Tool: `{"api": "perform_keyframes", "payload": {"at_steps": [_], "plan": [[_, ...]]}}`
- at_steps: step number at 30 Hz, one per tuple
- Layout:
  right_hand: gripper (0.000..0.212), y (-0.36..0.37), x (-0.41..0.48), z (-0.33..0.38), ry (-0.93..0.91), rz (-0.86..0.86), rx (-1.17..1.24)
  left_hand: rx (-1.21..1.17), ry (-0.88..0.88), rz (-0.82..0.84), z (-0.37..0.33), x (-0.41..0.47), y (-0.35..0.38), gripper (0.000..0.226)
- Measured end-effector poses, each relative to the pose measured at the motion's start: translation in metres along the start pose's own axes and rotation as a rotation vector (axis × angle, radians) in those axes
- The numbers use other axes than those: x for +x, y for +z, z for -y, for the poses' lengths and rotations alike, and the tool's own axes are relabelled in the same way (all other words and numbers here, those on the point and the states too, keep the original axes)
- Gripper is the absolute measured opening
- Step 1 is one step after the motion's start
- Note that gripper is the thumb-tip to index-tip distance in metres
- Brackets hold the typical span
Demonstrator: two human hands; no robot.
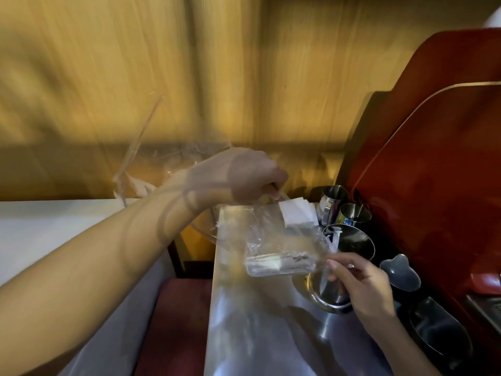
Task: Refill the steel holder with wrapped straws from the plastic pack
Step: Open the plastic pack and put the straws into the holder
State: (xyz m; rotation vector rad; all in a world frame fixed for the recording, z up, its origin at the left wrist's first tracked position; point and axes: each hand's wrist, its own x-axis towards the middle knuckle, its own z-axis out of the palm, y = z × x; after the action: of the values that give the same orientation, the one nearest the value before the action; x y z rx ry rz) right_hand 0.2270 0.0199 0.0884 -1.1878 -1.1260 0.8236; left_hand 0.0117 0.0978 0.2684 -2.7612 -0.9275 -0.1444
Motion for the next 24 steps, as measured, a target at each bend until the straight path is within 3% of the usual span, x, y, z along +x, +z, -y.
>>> {"api": "perform_keyframes", "payload": {"at_steps": [5,10,16,20,22,24], "plan": [[0.028,-0.013,0.01,0.01,-0.126,0.013,-0.029,-0.154,-0.055,-0.061,0.011,-0.019,0.022,0.017],[0.02,-0.021,0.022,0.025,-0.232,0.019,-0.1,-0.372,-0.209,0.034,0.016,-0.034,0.06,0.012],[0.03,-0.007,0.02,0.008,-0.116,0.154,-0.264,-0.483,-0.318,0.09,0.0,-0.054,0.096,0.015],[0.039,0.005,0.016,0.002,-0.168,0.22,-0.333,-0.412,-0.407,0.16,-0.003,-0.062,0.11,0.045],[0.041,0.004,0.02,0.006,-0.195,0.183,-0.332,-0.497,-0.435,0.238,0.003,-0.067,0.111,0.034],[0.042,-0.002,0.023,0.01,-0.238,0.098,-0.319,-0.611,-0.447,0.173,0.007,-0.076,0.113,0.006]]}}
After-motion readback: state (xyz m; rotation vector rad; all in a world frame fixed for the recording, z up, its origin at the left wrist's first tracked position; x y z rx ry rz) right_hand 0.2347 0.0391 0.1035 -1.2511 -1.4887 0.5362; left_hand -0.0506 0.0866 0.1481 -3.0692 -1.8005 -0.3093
